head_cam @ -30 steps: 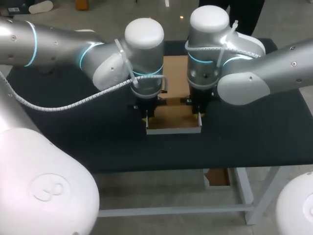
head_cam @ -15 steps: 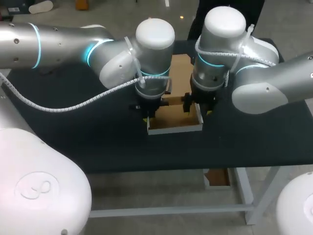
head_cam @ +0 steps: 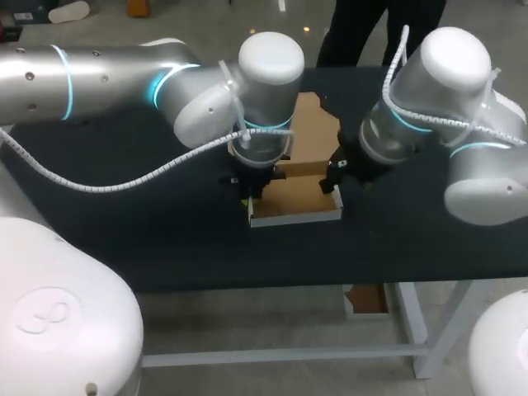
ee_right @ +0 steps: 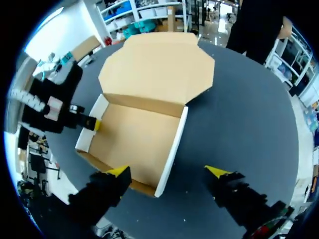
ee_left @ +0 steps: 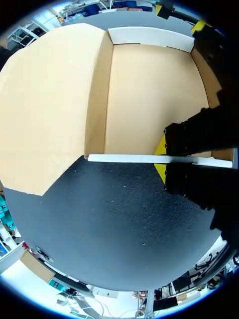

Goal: Assemble the packaging by folding the flat box into shape, placing the metal phone stand inside, and closing the box properly

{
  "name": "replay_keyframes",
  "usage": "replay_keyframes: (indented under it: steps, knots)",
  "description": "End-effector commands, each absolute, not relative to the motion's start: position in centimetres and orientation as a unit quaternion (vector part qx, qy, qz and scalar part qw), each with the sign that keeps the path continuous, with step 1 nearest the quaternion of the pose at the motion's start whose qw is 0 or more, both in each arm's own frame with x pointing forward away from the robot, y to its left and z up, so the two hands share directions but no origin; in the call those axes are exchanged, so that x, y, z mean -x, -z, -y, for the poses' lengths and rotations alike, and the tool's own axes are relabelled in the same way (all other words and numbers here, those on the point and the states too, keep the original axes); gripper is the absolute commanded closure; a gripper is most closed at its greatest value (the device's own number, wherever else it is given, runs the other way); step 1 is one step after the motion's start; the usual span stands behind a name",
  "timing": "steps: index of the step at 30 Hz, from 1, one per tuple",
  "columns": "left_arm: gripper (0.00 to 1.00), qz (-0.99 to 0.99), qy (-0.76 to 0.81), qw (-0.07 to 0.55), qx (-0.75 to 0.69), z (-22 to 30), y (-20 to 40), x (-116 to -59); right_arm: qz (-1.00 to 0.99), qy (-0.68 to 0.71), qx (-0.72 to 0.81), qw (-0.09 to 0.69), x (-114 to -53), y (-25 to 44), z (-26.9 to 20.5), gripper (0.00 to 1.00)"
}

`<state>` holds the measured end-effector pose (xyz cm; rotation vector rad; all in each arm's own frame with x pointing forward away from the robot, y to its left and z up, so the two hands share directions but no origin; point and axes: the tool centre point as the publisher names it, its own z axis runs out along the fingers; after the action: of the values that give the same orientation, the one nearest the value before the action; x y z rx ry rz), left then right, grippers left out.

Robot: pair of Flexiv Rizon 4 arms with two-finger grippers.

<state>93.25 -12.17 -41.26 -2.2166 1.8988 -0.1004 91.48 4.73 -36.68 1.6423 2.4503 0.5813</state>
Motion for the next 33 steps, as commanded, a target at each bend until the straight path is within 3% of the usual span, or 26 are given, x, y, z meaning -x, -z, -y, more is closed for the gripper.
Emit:
replay_keyframes:
  steps: [1,20,33]
  knots:
    - [1.00,-0.645,0.029,0.119,0.754,12.5,41.5,-93.1,-0.825,-0.235,-0.511,0.050,-90.7,36.0,-3.4,0.00]
    - [1.00,-0.646,0.042,0.104,0.755,11.6,41.2,-93.1,-0.866,-0.185,-0.464,0.023,-90.8,35.2,-2.5,0.00]
    - [1.00,-0.662,0.038,0.112,0.740,10.7,41.0,-92.9,-0.928,-0.292,-0.232,0.020,-88.2,32.4,-0.1,0.00]
